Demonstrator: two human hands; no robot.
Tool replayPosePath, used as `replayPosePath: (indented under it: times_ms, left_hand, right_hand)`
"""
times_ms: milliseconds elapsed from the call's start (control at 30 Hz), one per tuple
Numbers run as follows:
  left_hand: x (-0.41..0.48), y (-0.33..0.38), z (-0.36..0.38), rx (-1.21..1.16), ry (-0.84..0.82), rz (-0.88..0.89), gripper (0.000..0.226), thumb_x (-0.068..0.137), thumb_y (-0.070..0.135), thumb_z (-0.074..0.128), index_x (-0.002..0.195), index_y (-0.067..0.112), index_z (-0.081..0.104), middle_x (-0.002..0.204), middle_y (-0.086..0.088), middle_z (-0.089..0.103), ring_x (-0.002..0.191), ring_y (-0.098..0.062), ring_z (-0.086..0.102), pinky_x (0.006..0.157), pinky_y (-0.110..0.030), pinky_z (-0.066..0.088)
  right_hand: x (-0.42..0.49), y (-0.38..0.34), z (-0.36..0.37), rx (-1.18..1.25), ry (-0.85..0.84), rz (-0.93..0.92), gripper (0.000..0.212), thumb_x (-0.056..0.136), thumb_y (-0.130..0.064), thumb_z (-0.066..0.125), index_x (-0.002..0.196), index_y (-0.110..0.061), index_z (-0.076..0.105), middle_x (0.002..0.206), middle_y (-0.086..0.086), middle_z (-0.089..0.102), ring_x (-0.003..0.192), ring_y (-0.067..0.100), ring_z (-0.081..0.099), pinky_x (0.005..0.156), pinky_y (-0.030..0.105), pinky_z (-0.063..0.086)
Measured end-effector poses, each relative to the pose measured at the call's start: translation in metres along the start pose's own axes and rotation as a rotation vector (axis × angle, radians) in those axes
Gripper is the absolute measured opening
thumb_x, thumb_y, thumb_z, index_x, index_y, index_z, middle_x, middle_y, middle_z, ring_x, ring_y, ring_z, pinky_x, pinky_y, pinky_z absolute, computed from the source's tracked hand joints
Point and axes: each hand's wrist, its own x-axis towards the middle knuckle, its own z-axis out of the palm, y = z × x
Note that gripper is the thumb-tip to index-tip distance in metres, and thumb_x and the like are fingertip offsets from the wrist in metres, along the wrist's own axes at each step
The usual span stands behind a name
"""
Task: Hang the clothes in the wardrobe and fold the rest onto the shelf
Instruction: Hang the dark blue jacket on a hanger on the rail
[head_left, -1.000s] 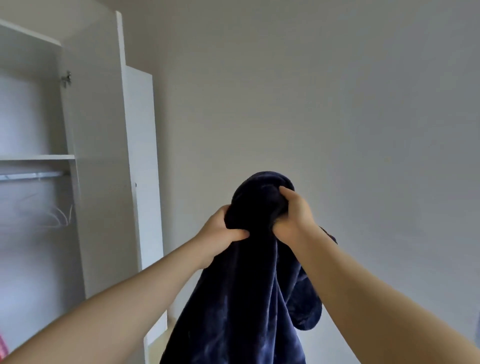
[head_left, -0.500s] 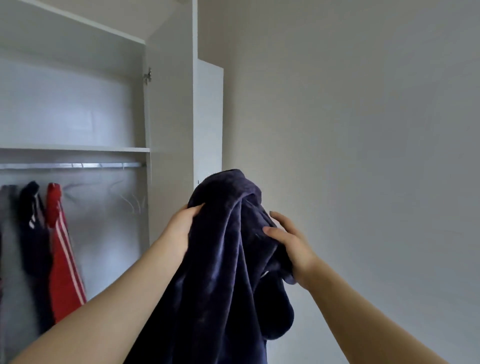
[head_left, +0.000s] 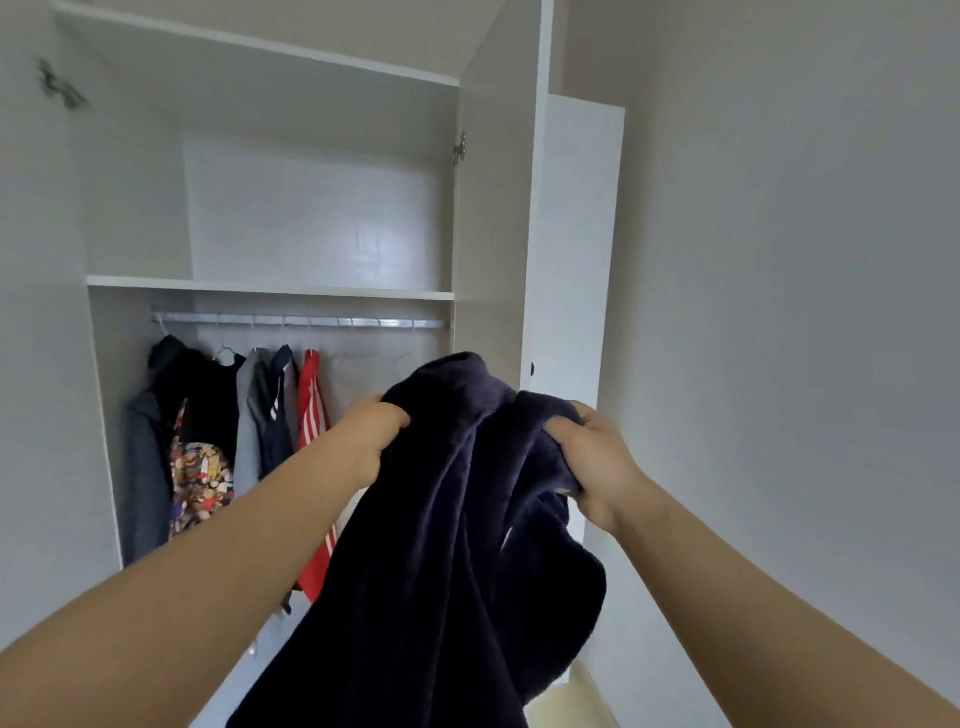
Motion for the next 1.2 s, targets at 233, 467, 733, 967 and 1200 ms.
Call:
replayPosePath:
  times_ms: [233, 467, 733, 967, 1200]
  left_hand:
    - [-0.023, -0.021, 0.002, 0.205, -0.160, 0.136, 0.044, 0.084, -0.002, 0.051, 0.123, 0.019, 0.051, 0.120, -0.004, 0.054, 0.102, -0.021, 0.057, 0.083, -0.029, 0.050]
    - [-0.030, -0.043, -0.008, 0.301, -0.170, 0.267, 0.028, 0.093, 0.020, 0.054, 0.119, 0.025, 0.047, 0.111, -0.002, 0.058, 0.098, -0.017, 0.062, 0.083, -0.028, 0.054]
    - [-0.010, -0.039, -0.019, 0.888, 0.155, 0.388, 0.018, 0.084, 0.001, 0.046, 0.100, 0.009, 0.048, 0.091, -0.014, 0.059, 0.084, -0.028, 0.057, 0.069, -0.033, 0.046]
    - [0.012, -0.013, -0.061, 1.193, 0.248, 0.239, 0.031, 0.086, -0.001, 0.041, 0.112, 0.009, 0.056, 0.116, -0.014, 0.056, 0.104, -0.030, 0.054, 0.085, -0.034, 0.046]
    - [0.008, 0.006, -0.082, 1.273, 0.471, 0.101, 0.032, 0.084, 0.002, 0.044, 0.110, 0.011, 0.061, 0.124, -0.014, 0.051, 0.104, -0.034, 0.054, 0.086, -0.040, 0.049]
  right_hand:
    - [0.031, 0.002, 0.041, -0.031, 0.015, 0.016, 0.021, 0.084, 0.001, 0.044, 0.081, -0.015, 0.058, 0.080, 0.011, 0.057, 0.074, 0.025, 0.055, 0.068, 0.036, 0.051]
    - [0.027, 0.001, 0.080, -0.153, -0.091, -0.014, 0.021, 0.086, 0.000, 0.044, 0.099, -0.009, 0.057, 0.099, 0.017, 0.059, 0.098, 0.035, 0.059, 0.088, 0.051, 0.051]
    - [0.037, -0.016, 0.071, -0.172, -0.076, -0.107, 0.027, 0.081, 0.007, 0.041, 0.087, -0.010, 0.061, 0.089, 0.013, 0.060, 0.079, 0.025, 0.056, 0.071, 0.035, 0.050]
    - [0.058, -0.007, 0.015, -0.182, 0.153, -0.019, 0.024, 0.084, 0.005, 0.041, 0.079, -0.011, 0.059, 0.085, 0.014, 0.059, 0.075, 0.027, 0.053, 0.065, 0.035, 0.046]
    - [0.072, -0.011, -0.017, -0.239, 0.266, -0.021, 0.028, 0.085, 0.003, 0.037, 0.077, -0.016, 0.056, 0.089, 0.013, 0.058, 0.077, 0.028, 0.052, 0.058, 0.032, 0.043]
